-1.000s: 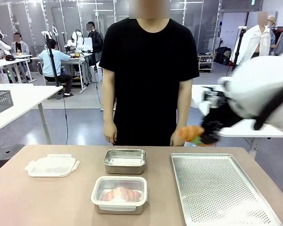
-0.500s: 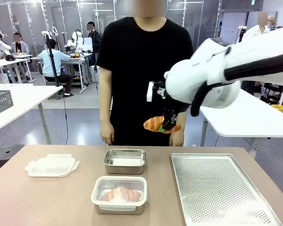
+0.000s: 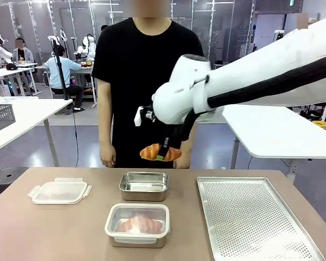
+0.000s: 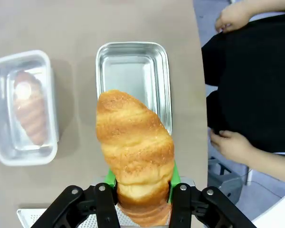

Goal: Place the bread into the airtight container.
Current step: Pick up a Butter Roll and place it into an empty Airtight Container.

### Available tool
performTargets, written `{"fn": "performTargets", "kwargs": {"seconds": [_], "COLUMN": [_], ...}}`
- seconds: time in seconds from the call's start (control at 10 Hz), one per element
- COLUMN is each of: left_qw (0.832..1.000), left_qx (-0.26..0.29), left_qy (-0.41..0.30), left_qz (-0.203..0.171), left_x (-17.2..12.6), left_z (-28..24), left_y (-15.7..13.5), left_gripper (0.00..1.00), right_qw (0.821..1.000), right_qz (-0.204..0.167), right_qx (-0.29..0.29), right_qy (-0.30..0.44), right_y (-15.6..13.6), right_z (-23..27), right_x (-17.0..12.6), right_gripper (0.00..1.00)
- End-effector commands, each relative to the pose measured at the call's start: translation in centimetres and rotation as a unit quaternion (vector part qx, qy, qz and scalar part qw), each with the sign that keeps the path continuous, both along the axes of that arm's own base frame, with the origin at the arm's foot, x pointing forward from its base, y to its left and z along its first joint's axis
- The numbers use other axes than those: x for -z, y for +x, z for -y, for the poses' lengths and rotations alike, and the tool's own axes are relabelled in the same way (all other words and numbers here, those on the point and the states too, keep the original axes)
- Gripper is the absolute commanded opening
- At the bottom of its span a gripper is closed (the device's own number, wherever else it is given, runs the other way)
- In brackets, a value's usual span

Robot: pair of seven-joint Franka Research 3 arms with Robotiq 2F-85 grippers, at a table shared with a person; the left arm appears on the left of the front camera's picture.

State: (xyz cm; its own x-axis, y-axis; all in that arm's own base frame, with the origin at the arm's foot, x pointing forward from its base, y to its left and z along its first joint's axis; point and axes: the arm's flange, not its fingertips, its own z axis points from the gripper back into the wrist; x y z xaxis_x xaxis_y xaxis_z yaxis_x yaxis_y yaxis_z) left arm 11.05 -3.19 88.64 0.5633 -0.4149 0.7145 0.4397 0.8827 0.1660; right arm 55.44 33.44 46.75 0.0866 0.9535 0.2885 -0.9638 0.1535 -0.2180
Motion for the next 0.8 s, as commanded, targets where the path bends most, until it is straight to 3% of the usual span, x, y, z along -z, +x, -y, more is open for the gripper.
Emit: {"fn": "performTargets", "kwargs": {"seconds": [0.0,0.3,0.7], "left_qw": [1.000,1.000,1.000], "left_qx": [0.001,0.001,0.001], "left_qy": [0.000,0.000,0.000], "left_qz": [0.007,0.007,0.007], "left_x": [-0.4,-0.4,-0.4], "left_z": [0.1,0.1,0.1], "left_y": [-1.1,-1.1,-1.1], "left_gripper": [1.00,1.00,1.00], "right_qw": [0.999,0.998,0.995], "right_qz": [-0.015,-0.047,-0.071], "right_qx": [0.024,0.027,0.046], "right_qy": [-0.029,-0.029,-0.048], "right_y": [3.2,6.4,7.2], "right_z": [-2.8,-5.6,-8.2], "right_x": [1.6,5.7,8.6], "right_gripper": [0.44,0.44,0.44]}}
